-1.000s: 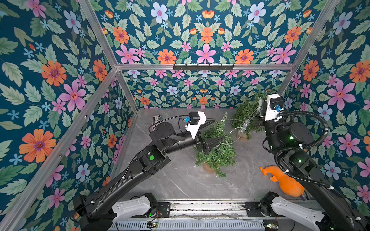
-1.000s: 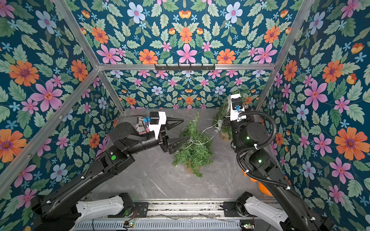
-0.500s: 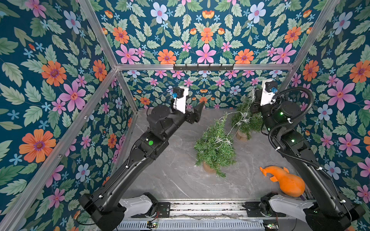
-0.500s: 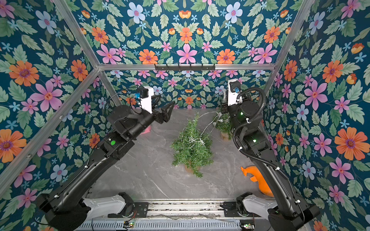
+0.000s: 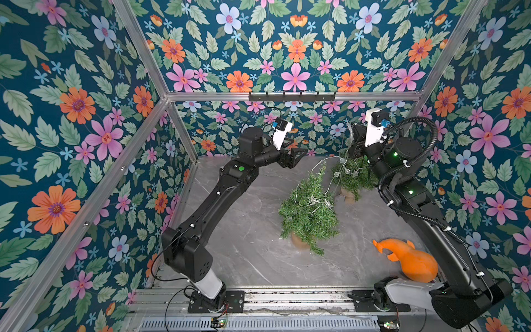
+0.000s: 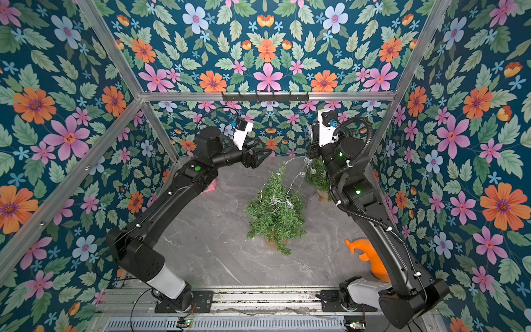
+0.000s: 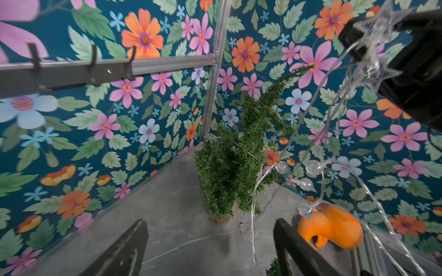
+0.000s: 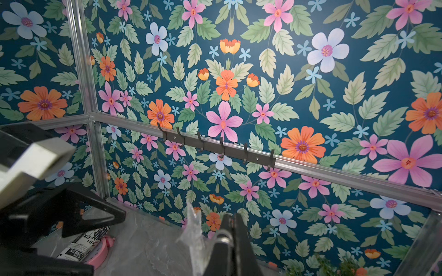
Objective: Wrap string light around the christmas tree
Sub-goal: Wrap the light string around the Christmas tree.
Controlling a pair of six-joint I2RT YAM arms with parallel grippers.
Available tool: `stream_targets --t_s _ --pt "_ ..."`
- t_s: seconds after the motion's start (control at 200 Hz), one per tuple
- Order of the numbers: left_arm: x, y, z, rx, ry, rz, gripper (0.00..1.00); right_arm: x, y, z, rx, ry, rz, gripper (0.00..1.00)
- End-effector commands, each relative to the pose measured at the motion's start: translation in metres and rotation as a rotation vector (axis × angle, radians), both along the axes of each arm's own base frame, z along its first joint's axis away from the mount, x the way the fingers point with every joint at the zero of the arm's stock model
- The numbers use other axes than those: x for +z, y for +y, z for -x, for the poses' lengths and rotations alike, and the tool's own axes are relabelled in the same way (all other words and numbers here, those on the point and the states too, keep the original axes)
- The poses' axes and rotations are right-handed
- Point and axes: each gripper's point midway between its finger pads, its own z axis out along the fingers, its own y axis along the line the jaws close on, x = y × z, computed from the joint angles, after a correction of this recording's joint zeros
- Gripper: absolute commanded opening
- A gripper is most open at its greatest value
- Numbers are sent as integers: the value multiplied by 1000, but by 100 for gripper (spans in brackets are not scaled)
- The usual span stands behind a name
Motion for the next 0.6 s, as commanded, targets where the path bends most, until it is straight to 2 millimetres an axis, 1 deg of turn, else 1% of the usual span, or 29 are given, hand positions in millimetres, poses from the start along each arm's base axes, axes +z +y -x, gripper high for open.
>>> stream_targets --t_s 0.0,0.065,0.165,0.245,0.345,0.505,0.595 --pt "-3 -16 14 -165 -5 14 82 17 4 4 34 -51 -44 0" --pt "-4 -23 20 -240 14 40 80 17 6 2 42 -49 -45 0" --pt "-6 -29 26 -302 23 60 81 15 9 -1 53 -43 -48 0" --pt "-13 -31 24 -298 19 42 84 16 12 -2 68 -40 -54 0" --pt "-27 -34 20 -274 12 -1 87 16 16 -4 87 -37 -65 0" --pt "-45 -46 25 -302 24 -43 88 15 20 -6 107 -31 -79 0" --pt "-57 -52 19 -259 24 -77 87 14 23 -4 132 -28 -90 0"
